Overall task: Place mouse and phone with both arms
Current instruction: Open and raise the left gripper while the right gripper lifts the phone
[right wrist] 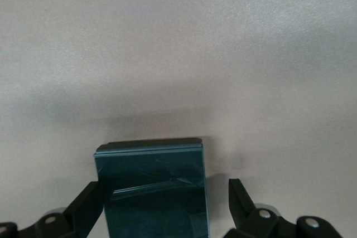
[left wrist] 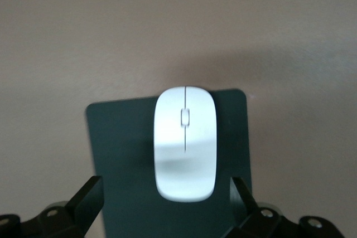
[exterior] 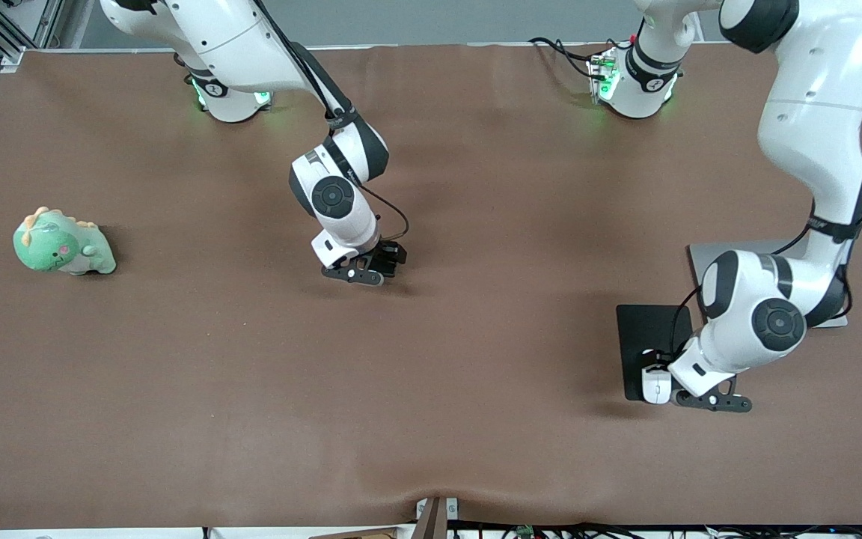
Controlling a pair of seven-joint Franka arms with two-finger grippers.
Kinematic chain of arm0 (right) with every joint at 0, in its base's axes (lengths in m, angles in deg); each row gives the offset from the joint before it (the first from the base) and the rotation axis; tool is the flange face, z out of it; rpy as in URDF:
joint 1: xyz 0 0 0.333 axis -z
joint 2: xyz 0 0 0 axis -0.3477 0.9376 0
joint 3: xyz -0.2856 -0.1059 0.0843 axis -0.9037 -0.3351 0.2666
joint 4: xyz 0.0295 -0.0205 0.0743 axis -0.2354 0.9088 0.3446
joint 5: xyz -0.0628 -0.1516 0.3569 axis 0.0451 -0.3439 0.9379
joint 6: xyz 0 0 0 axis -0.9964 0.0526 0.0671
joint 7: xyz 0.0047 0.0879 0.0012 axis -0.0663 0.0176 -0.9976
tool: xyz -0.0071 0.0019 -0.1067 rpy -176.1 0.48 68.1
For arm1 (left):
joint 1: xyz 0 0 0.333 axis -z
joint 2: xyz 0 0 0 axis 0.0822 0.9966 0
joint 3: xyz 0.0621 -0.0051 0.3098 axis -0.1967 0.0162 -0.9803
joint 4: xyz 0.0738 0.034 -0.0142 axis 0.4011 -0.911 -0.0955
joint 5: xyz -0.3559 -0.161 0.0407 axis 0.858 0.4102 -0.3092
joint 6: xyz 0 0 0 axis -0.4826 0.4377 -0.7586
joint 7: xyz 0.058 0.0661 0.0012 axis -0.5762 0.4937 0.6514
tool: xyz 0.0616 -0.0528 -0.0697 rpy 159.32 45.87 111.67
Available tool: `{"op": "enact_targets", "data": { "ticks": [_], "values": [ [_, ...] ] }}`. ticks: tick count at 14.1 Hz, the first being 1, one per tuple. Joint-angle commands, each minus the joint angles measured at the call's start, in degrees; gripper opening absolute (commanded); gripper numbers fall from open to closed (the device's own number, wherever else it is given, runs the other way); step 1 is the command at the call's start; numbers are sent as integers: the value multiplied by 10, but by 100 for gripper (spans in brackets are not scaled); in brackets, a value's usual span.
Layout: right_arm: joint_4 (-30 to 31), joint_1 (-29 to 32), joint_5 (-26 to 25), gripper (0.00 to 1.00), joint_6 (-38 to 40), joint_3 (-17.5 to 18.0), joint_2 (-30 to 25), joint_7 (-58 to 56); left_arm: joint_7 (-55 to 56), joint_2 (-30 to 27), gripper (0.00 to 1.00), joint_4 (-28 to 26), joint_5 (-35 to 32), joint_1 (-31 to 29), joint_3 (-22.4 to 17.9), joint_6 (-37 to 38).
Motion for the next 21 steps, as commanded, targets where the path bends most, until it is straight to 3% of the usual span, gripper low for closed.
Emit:
{"op": "enact_targets", "data": {
  "ticks": [1, 4, 8, 9, 11, 12, 15, 19, 21],
  "values": [
    [-16, 4, 4, 100, 7, 6, 3, 9, 6, -98, 100, -92, 17, -15, 5, 13],
    [-15, -1, 3, 100, -2, 6, 14, 11, 5, -187, 100, -156, 40, -19, 5, 33],
    [-14, -2, 3, 100, -3, 6, 19, 11, -7, -260, 100, -152, 84, -20, 5, 131],
    [-15, -1, 2, 80, -1, 6, 18, 10, -7, -273, 100, -152, 85, -20, 5, 144],
    [-19, 4, -4, 30, 7, 6, 17, -16, -15, -295, 100, -141, 85, -20, 5, 172],
    [-19, 9, -3, 0, 17, 6, 11, -24, -18, -302, 100, -128, 85, -20, 5, 190],
    [-27, 31, -3, 0, 70, 6, -9, -24, -19, -329, 100, -91, 85, -18, 6, 256],
    [-15, 79, -4, 0, 127, 5, -52, -66, -19, -391, 100, -87, 110, -13, -6, 300],
    [12, 117, -4, 0, 140, 5, -79, -105, -25, -399, 100, -61, 111, 45, -67, 347]
  ]
}}
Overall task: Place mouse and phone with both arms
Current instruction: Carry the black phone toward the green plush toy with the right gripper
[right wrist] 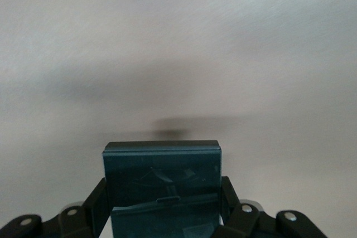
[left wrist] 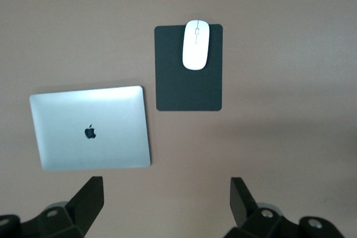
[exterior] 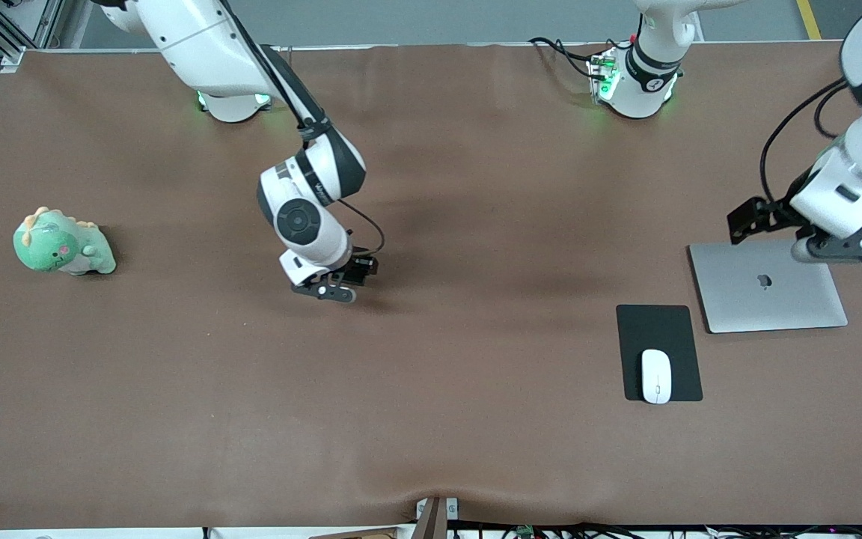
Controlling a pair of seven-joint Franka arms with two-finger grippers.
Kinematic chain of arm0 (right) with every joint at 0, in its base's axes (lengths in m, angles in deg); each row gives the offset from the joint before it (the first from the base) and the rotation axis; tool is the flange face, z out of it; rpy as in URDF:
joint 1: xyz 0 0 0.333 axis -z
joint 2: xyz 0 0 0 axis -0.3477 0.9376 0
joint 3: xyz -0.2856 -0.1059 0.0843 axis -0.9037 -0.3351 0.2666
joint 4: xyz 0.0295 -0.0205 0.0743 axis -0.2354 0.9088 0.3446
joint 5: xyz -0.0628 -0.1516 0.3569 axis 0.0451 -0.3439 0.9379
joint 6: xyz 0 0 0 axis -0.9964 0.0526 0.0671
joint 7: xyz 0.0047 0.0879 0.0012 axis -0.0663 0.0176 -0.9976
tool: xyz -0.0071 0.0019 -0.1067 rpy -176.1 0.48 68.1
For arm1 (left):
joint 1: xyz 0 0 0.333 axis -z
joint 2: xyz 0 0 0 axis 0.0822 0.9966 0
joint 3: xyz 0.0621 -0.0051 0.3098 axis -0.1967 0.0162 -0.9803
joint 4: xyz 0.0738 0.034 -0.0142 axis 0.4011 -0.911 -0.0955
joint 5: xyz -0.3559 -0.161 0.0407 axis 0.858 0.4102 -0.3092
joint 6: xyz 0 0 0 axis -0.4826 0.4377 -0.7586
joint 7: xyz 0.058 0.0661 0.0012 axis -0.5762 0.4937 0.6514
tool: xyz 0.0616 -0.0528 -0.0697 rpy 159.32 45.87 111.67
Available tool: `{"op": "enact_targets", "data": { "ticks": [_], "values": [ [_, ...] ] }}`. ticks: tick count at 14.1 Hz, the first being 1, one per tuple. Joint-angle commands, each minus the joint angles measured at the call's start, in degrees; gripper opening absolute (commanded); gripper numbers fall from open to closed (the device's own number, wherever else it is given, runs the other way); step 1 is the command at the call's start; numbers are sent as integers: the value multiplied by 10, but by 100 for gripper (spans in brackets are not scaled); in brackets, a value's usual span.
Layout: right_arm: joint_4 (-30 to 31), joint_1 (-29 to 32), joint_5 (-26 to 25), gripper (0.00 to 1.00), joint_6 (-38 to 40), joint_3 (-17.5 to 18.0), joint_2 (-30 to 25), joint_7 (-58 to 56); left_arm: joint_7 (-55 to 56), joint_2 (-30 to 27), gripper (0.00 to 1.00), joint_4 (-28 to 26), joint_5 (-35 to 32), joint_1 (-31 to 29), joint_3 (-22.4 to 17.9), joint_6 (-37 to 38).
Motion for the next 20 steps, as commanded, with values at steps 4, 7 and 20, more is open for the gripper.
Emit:
{"op": "enact_targets", "data": {
  "ticks": [4, 7, 20],
  "values": [
    [78, 90, -3, 0, 11, 7, -66, -104, -65, -26, 100, 57, 25, 88, -109, 91],
    [111, 125, -4, 0, 2, -7, -73, -167, -68, -27, 100, 67, 28, 87, -106, 110],
    [205, 155, -4, 0, -81, -178, -79, -473, -58, -31, 100, 68, 33, 88, -97, 130]
  ]
}}
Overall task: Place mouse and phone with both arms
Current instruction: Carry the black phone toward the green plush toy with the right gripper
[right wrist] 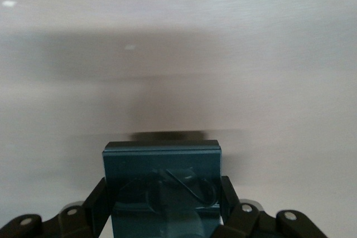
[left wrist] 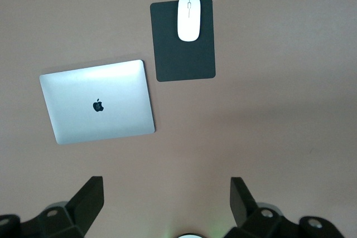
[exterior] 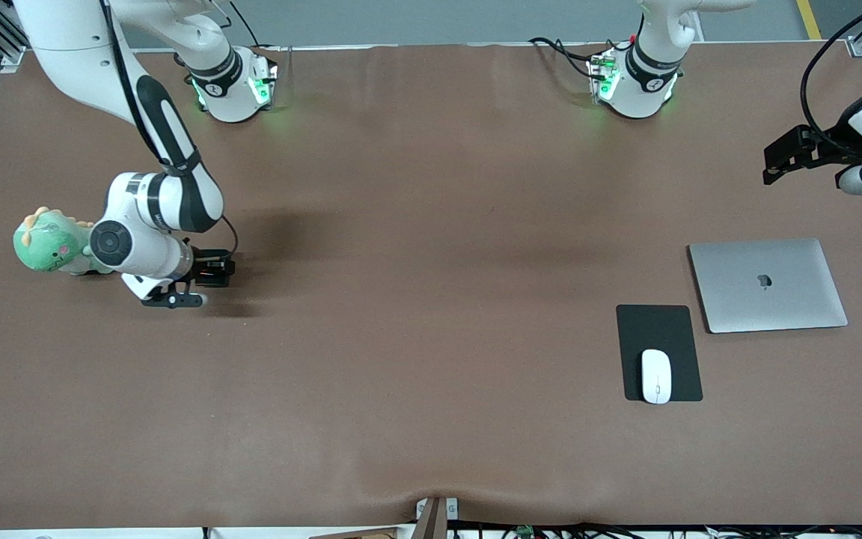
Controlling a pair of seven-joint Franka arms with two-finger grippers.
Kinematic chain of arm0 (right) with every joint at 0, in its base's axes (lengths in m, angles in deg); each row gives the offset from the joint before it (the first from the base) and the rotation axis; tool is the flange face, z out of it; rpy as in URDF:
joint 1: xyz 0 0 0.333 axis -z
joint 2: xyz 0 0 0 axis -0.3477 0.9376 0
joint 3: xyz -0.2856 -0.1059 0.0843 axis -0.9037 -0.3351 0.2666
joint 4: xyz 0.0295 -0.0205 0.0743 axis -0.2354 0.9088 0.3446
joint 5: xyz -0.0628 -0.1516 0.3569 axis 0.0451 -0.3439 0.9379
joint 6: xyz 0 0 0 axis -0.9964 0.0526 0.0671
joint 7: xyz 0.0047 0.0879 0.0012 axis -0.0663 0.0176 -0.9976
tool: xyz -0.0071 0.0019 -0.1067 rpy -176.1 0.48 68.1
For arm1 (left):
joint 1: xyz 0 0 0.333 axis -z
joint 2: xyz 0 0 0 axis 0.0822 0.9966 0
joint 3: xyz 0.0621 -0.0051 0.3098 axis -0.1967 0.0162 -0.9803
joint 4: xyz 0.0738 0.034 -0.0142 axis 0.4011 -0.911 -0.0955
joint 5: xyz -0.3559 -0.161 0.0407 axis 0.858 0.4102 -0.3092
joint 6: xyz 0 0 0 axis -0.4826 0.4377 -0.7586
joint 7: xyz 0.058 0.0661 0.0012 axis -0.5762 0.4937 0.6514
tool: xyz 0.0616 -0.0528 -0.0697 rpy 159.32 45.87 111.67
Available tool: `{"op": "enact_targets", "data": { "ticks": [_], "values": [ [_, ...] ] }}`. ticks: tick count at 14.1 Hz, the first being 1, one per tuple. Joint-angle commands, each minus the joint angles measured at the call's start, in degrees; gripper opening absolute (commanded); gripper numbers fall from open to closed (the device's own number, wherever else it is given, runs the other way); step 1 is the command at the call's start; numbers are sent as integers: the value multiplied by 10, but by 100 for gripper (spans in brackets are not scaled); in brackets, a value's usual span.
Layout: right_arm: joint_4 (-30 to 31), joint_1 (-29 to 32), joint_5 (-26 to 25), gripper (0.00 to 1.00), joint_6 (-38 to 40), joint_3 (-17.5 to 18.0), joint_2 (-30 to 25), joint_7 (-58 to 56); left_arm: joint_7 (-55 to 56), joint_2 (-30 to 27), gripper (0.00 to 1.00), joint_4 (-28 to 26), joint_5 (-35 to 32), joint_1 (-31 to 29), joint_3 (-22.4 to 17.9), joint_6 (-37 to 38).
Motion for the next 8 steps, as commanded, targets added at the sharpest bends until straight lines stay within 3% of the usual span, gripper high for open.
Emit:
{"op": "enact_targets", "data": {
  "ticks": [1, 8],
  "values": [
    [29, 27, -3, 0, -23, -10, -20, -59, -6, -2, 100, 5, 8, 2, 0, 10],
    [52, 46, -3, 0, -66, -11, -11, -91, -10, 7, 100, 9, 15, 2, 1, 6]
  ]
}}
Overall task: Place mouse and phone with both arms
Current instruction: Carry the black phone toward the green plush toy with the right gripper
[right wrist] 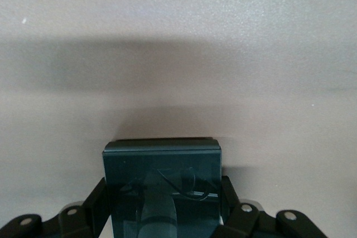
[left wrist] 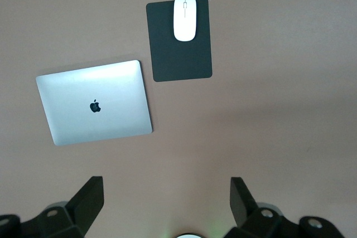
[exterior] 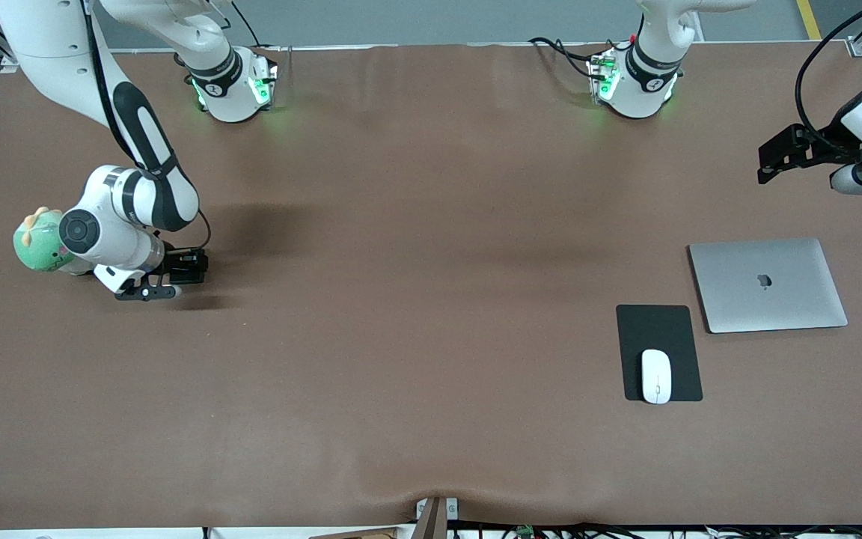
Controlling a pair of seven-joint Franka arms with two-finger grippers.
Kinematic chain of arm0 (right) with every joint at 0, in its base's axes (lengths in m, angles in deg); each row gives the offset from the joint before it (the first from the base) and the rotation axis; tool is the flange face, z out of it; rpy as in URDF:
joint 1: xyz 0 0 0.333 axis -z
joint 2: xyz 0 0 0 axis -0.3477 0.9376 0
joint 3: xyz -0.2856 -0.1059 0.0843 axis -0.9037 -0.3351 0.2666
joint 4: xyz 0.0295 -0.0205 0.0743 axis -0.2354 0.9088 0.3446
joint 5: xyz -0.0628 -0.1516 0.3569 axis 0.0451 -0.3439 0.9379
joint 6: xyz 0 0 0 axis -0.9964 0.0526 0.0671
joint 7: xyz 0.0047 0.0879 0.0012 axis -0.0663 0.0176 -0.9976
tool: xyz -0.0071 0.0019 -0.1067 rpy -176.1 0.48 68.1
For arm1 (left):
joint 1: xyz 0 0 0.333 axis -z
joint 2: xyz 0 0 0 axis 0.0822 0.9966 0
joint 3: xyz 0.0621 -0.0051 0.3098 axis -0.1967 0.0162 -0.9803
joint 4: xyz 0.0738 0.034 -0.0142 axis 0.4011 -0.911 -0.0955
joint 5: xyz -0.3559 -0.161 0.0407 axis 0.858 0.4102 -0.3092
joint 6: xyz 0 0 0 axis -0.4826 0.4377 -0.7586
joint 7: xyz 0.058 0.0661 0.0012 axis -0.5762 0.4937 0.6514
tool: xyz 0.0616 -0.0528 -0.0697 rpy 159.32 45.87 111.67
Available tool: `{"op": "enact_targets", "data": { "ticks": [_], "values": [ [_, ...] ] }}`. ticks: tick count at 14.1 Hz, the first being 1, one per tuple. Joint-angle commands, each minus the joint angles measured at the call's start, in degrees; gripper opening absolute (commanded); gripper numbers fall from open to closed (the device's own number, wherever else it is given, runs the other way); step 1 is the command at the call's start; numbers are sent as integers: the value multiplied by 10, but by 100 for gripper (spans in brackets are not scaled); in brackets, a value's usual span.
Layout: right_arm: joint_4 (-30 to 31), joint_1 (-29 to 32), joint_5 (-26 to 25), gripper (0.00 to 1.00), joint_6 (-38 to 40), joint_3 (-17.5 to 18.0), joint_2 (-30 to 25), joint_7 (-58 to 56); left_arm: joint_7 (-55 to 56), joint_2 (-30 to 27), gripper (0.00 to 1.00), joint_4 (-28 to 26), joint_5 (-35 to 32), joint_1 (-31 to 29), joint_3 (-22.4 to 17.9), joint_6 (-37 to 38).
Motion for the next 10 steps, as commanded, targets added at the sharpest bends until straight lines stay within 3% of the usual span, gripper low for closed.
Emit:
{"op": "enact_targets", "data": {
  "ticks": [1, 2, 3, 4, 7, 10],
  "values": [
    [15, 14, -3, 0, -10, 4, -9, -16, -10, 13, 100, 11, 12, -1, -2, 3],
    [15, 14, -3, 0, -10, 4, -9, -16, -10, 14, 100, 11, 12, -1, -2, 1],
    [14, 15, -3, 28, -6, 4, -9, -15, -10, 14, 100, 10, 12, 0, -2, -7],
    [12, 15, -3, 99, -3, 4, -9, -13, -10, 14, 100, 10, 12, 0, -1, -13],
    [-5, 14, -3, 100, 16, 4, -16, -12, -10, 13, 100, 9, 16, 0, -1, -14],
    [-65, 11, -2, 100, 93, 4, -19, -13, -10, 8, 100, 6, 18, 1, 0, -12]
  ]
}}
